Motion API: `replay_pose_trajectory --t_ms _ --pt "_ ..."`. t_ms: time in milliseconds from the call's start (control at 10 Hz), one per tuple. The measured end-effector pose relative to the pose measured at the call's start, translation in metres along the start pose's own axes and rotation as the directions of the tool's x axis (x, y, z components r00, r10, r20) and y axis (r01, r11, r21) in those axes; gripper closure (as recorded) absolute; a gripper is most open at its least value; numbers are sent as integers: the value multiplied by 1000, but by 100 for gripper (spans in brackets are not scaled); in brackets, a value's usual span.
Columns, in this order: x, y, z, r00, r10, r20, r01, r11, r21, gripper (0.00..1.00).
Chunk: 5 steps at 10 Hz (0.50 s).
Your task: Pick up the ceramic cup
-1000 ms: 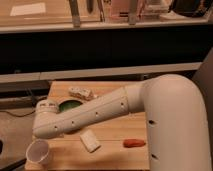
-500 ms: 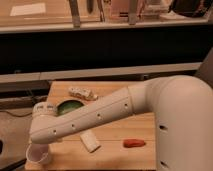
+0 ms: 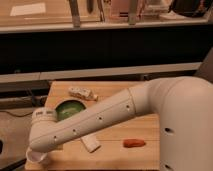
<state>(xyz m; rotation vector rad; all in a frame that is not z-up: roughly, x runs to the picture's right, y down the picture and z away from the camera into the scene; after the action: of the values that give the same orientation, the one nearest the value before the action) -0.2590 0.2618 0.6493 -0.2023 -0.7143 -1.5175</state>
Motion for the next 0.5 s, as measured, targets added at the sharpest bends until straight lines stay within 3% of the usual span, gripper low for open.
replay_pose_trajectory --t_ms 500 --pt "-17 13 44 1000 -18 3 18 999 -51 20"
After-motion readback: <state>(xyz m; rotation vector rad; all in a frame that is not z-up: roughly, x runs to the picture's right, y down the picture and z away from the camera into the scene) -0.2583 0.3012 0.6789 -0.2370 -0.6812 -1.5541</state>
